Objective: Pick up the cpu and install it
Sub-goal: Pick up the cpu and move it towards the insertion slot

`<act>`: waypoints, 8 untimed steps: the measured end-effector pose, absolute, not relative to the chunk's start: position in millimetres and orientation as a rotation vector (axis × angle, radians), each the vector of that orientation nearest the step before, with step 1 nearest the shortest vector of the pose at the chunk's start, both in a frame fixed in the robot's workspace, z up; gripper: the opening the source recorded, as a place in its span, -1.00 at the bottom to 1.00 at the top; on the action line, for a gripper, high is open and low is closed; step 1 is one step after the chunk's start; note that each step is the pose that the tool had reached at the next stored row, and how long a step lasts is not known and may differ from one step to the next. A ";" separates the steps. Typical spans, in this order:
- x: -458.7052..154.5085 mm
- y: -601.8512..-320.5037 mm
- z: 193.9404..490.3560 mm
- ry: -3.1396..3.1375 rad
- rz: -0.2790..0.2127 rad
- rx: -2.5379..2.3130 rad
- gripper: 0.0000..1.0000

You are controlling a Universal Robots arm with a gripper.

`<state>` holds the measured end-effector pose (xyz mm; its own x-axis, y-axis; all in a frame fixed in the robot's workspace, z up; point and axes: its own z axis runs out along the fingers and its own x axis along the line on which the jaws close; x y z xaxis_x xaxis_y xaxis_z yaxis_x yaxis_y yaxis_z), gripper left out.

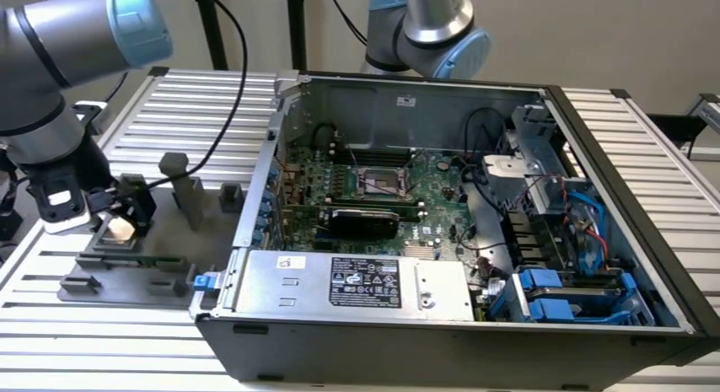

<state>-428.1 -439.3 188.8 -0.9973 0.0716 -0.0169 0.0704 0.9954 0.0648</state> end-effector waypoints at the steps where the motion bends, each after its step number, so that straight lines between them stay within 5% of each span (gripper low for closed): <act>1: -428.0 -439.3 188.4 3.121 0.102 0.111 0.54; 8: -428.1 -439.3 186.5 3.140 0.115 0.113 0.54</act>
